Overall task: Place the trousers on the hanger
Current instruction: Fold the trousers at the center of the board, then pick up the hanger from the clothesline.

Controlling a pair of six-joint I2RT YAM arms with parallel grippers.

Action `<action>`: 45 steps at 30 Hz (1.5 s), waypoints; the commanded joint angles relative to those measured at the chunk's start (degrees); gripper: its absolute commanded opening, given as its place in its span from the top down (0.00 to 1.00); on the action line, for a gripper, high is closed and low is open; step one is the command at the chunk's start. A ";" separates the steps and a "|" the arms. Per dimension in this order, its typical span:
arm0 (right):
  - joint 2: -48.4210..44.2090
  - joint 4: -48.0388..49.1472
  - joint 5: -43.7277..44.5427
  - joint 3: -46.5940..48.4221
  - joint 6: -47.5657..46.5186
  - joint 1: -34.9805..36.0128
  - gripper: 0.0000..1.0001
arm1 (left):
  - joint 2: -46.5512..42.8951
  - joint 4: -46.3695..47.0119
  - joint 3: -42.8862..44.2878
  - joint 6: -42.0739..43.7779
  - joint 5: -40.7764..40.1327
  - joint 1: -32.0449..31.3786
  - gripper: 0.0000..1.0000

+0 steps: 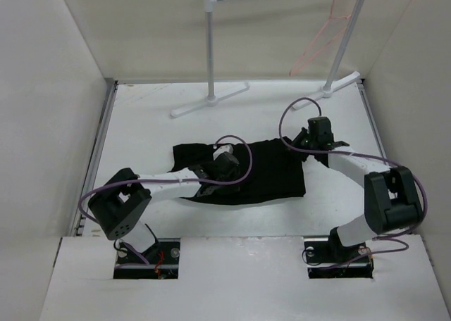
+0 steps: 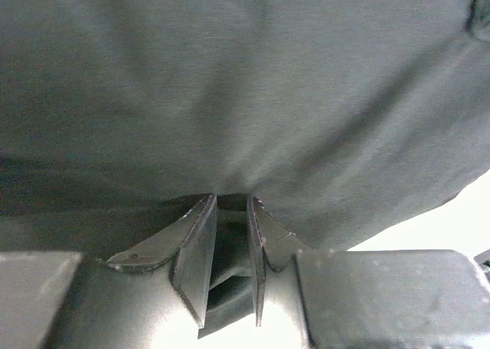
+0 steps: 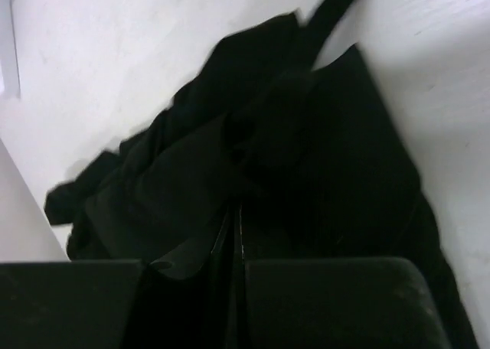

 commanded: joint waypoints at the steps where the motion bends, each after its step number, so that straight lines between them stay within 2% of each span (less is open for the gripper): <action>1: 2.33 14.68 -0.87 -1.03 4.23 -2.79 0.91 | -3.10 -0.22 -2.27 -0.88 -0.75 0.84 0.79; 7: 9.37 16.53 -0.16 -2.79 10.58 -3.77 0.90 | -7.93 -1.71 -8.25 -2.29 -0.84 3.64 0.79; 11: 9.56 15.66 -0.59 -2.09 10.84 -3.42 0.83 | -14.16 -5.04 -10.80 -2.91 -0.75 7.16 0.76; 18: -5.80 5.39 -0.07 0.11 6.81 -2.98 0.45 | -26.38 -13.22 -4.14 -2.64 -0.05 11.55 0.61; 20: -10.46 2.14 -0.16 0.89 4.88 -3.07 0.39 | -27.45 -13.66 -2.38 -2.38 -0.14 13.22 0.60; 22: -13.89 -1.64 -0.42 2.30 2.94 -3.07 0.37 | -27.54 -13.40 -1.58 -1.94 0.39 15.33 0.60; 24: -15.84 -4.63 -0.77 4.93 0.49 -3.07 0.39 | -26.49 -12.79 -1.32 -0.02 0.04 17.61 0.60; 25: -16.45 -5.60 -0.77 6.77 -0.92 -3.07 0.43 | -25.35 -12.61 -0.79 0.86 -0.22 19.02 0.60; 28: -16.37 -7.63 -1.74 14.67 -5.66 -3.07 0.72 | -19.04 -8.67 1.75 2.80 0.30 22.28 0.59; 30: -15.06 -8.69 -2.44 20.81 -7.51 -3.77 0.85 | -13.85 -5.33 4.04 3.42 0.83 22.63 0.60; 32: -13.04 -9.39 -2.97 26.88 -8.57 -5.34 0.85 | -9.28 -3.13 5.53 3.51 1.53 22.98 0.60; 34: -9.71 -9.31 -3.15 32.95 -9.19 -7.10 0.78 | -6.28 -1.98 5.46 3.51 1.97 23.86 0.61; 37: -2.86 -9.57 -3.76 42.09 -9.89 -9.21 0.54 | -3.64 -1.19 3.27 3.60 0.75 26.93 0.62; 39: 1.71 -10.01 -3.85 47.36 -10.16 -10.01 0.45 | -2.84 -1.10 1.77 3.42 -0.05 29.47 0.63; 42: 9.96 -10.97 -5.25 56.50 -10.51 -10.80 0.40 | -3.10 -1.18 -0.78 3.68 -2.07 33.78 0.63; 45: 16.74 -11.68 -6.75 63.80 -11.13 -11.06 0.40 | -4.24 -1.10 -2.28 4.56 -2.33 37.39 0.63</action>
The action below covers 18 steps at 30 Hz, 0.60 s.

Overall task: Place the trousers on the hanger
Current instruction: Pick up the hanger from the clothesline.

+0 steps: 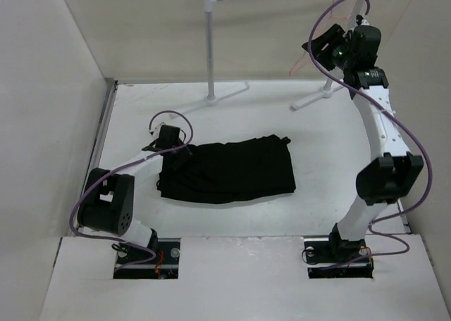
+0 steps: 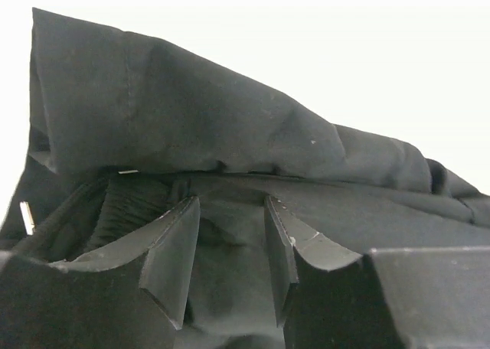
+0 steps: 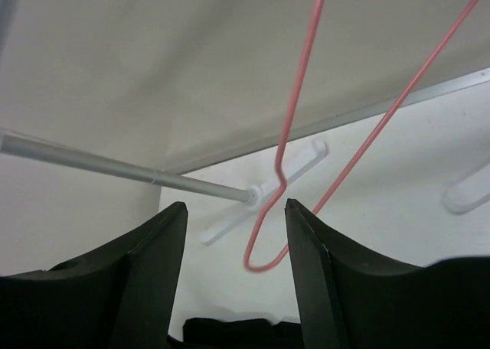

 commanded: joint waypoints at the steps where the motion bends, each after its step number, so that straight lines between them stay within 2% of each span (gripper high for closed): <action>1: 6.35 -1.97 -3.27 8.06 -1.93 -0.22 0.40 | -2.32 0.28 -1.99 2.64 -3.01 4.06 0.63; 6: 12.08 -1.45 -5.91 13.70 -2.01 -0.05 0.46 | -2.76 -0.33 -1.21 6.33 -5.65 8.64 0.63; 11: 12.44 0.31 -6.88 13.45 -2.45 1.09 0.67 | -2.50 -0.42 2.65 9.06 -5.48 9.35 0.62; 15: 10.94 1.27 -7.14 13.35 -3.15 1.80 0.79 | -5.22 -0.95 5.29 9.32 -4.77 4.36 0.58; 18: 9.54 1.19 -7.15 14.23 -4.03 2.15 0.83 | -6.71 -1.91 7.31 9.15 -4.77 -0.65 0.57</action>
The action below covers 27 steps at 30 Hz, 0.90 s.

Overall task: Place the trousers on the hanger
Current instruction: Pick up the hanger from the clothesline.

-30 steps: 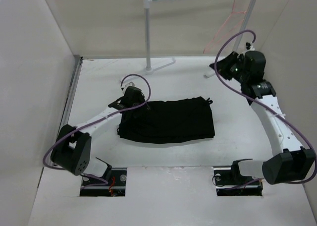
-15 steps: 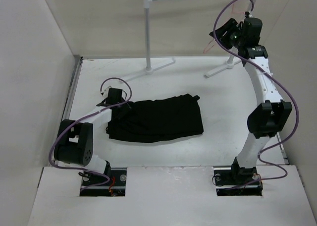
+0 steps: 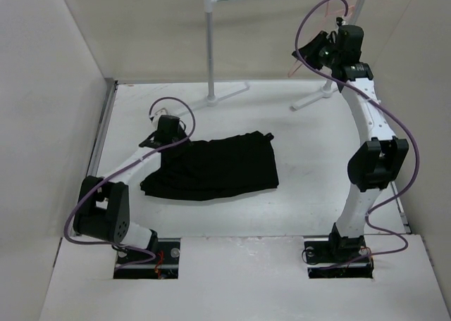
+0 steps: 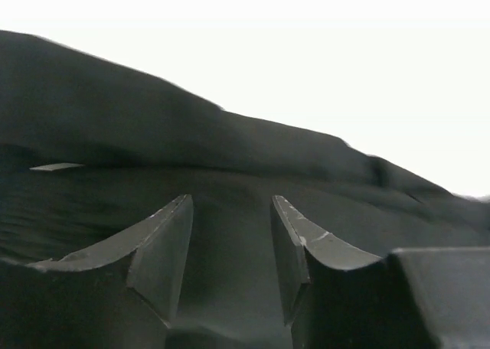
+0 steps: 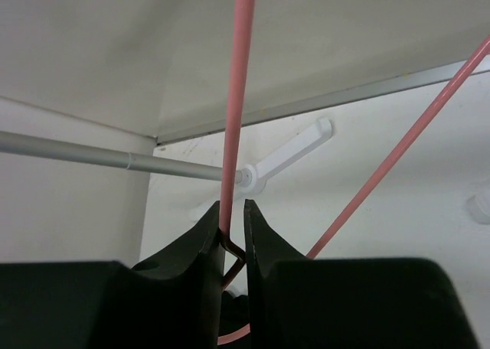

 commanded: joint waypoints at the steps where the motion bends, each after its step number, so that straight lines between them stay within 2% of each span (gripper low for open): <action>1: -5.31 3.05 -1.46 3.85 -2.31 0.79 0.85 | -3.92 -0.89 4.39 1.37 -0.18 -5.82 0.56; 6: -9.52 2.35 -2.25 3.68 -4.77 1.23 0.88 | -4.01 -3.44 7.99 1.02 -0.01 -11.98 0.55; 10: -12.16 -0.73 -3.31 2.37 -5.47 1.50 0.88 | -4.01 -5.11 12.82 0.84 1.40 -13.92 0.54; 16: -21.55 -0.56 -2.35 -15.10 -7.23 3.87 0.87 | -2.17 -9.06 26.69 1.10 3.42 -17.08 0.53; 22: -32.02 -0.38 -0.15 -33.04 -8.46 8.08 0.88 | 5.12 -13.71 44.01 2.24 6.32 -21.91 0.55; 27: -36.33 -2.57 4.95 -39.47 -10.65 10.28 0.90 | 12.06 -16.01 55.26 4.26 6.50 -26.31 0.55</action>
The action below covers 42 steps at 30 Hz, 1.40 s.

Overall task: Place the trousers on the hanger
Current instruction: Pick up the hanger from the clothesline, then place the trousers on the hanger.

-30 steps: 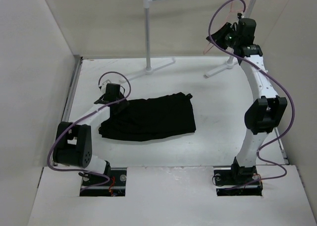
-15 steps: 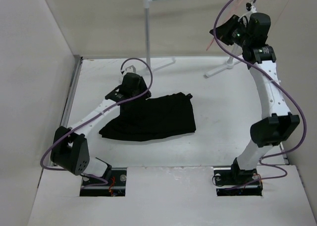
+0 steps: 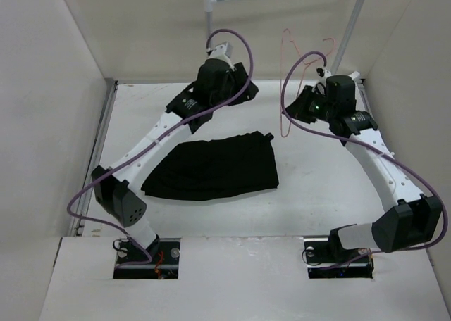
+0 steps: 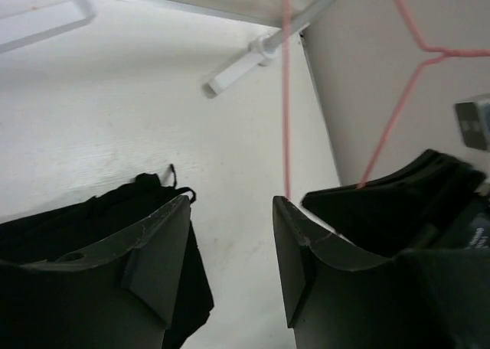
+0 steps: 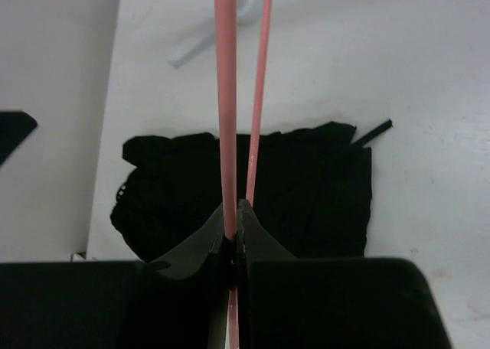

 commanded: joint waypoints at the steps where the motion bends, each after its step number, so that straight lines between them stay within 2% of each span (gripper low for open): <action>1: -3.94 0.51 5.03 -0.83 -4.21 0.80 0.90 | 4.42 -3.18 7.06 2.71 1.23 -2.80 0.55; 6: -4.82 -4.77 9.78 -1.80 -6.06 2.90 0.91 | 12.42 -5.54 19.01 3.86 1.93 -6.75 0.53; 10: -5.79 -7.67 14.00 -4.79 -6.15 6.59 0.91 | 16.20 -5.99 23.68 4.91 1.58 -9.04 0.48; 18: -6.14 -10.14 17.26 -6.99 -5.80 9.76 0.91 | 19.54 -2.57 25.89 5.09 1.59 -10.98 0.44; 26: -7.02 -11.72 18.49 -6.72 -3.69 14.68 0.90 | 23.94 -0.63 26.06 4.48 2.46 -10.27 0.48; 29: -7.46 -11.81 19.99 -7.34 -2.55 16.70 0.90 | 25.26 0.51 26.41 4.04 3.60 -10.36 0.55; 31: -8.07 -11.89 20.34 -7.69 -2.02 17.59 0.90 | 25.61 0.69 26.33 3.60 3.34 -10.36 0.64; 34: -9.48 -12.77 21.13 -8.30 -1.23 17.41 0.88 | 25.35 0.78 25.98 2.46 3.08 -9.92 0.85; 36: -10.62 -13.30 21.74 -9.01 -0.97 17.59 0.83 | 23.87 2.35 24.31 1.67 2.55 -9.57 0.92; 40: -15.53 -12.34 20.96 -12.86 0.79 16.63 0.55 | 18.68 7.88 16.85 -2.10 2.55 -8.17 0.96; 42: -18.52 -11.02 19.03 -15.41 1.58 15.48 0.46 | 15.79 11.22 12.02 -5.18 2.90 -7.38 0.97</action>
